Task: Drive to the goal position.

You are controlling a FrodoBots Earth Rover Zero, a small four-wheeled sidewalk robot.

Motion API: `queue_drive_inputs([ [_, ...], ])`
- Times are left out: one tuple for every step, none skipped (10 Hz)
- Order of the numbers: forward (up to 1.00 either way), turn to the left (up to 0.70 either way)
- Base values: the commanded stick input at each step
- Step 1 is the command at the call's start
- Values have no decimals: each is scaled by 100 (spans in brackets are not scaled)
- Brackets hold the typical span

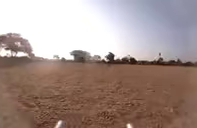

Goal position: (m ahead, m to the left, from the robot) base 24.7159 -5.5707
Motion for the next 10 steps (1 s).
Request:
queue_drive_inputs([
  [70,0],
  [70,0],
  [70,0],
  [70,0],
  [70,0],
  [70,0],
  [70,0],
  [70,0],
  [70,0],
  [70,0],
])
